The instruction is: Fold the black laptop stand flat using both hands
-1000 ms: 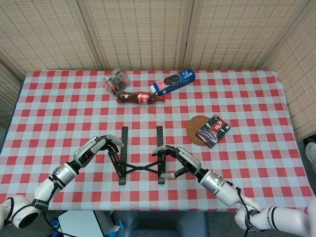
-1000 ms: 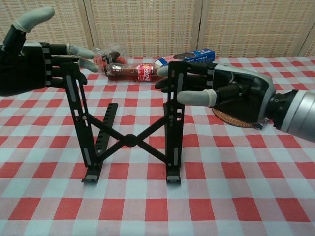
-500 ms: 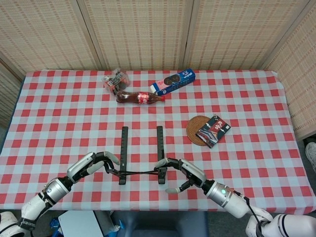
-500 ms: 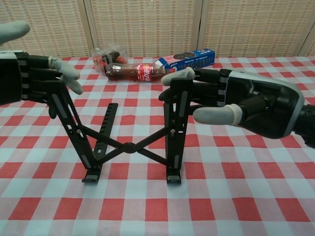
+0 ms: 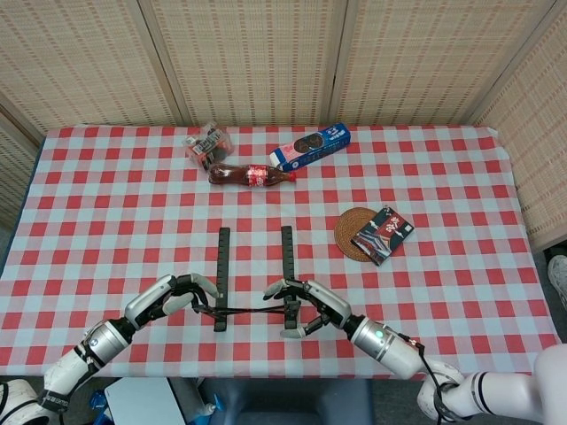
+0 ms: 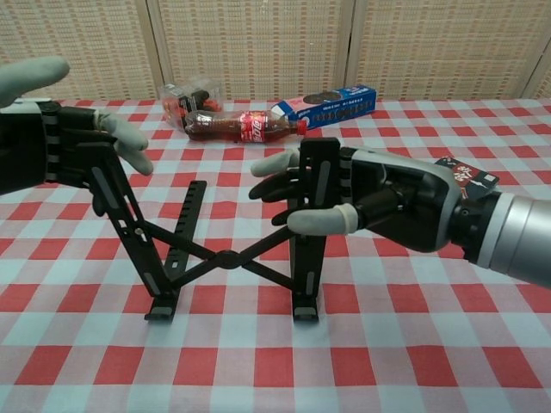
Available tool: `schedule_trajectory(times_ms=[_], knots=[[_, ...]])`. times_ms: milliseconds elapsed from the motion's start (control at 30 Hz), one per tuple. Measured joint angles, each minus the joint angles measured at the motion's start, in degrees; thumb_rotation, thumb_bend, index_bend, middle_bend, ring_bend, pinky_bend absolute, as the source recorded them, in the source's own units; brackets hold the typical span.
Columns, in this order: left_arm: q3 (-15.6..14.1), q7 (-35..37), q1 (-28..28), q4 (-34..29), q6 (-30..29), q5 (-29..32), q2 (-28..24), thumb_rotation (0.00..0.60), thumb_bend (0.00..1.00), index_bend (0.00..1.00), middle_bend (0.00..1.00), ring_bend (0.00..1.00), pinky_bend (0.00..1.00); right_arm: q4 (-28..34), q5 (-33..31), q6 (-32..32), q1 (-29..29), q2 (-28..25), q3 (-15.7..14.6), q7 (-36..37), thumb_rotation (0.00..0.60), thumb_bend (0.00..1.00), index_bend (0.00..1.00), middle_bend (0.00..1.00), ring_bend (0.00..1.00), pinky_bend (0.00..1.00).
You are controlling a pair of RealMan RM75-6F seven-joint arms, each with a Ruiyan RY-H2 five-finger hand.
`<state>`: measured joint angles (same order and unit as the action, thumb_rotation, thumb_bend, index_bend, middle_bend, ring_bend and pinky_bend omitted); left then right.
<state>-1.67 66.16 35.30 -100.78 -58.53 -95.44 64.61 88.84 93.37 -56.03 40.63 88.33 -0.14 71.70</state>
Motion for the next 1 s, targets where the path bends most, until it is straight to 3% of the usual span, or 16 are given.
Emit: schedule_trajectory(times_ms=[500,667,767,1000], knots=[[-0.53,0.21,0.57,0.63,-0.83,0.83,0.56,0.193,0.18,0.35,0.37,0.41,0.48,-0.06,-0.97,1.56,0.23,1.25,-2.59,5.76,0.600,0.16,0.28,0.30,0.15,0.18],[0.28,0.44,0.69,2.94,-1.18,2.13,3.20,0.164,0.18,0.34,0.37,0.40,0.37,0.58,-0.79,0.94,0.15,0.65,-2.81,6.25,0.600,0.16,0.28,0.30,0.15,0.18],[0.91,0.70,0.84,5.19,-1.19,3.20,5.57,0.124,0.18,0.34,0.37,0.39,0.37,1.06,-0.73,0.62,0.08,0.26,-2.87,5.98,0.600,0.16,0.28,0.30,0.15,0.18],[1.30,2.24,1.47,9.34,0.31,4.77,10.73,0.124,0.18,0.32,0.37,0.38,0.37,2.53,-0.87,-0.50,-0.23,-0.51,-2.64,4.73,0.600,0.16,0.28,0.30,0.15,0.18]])
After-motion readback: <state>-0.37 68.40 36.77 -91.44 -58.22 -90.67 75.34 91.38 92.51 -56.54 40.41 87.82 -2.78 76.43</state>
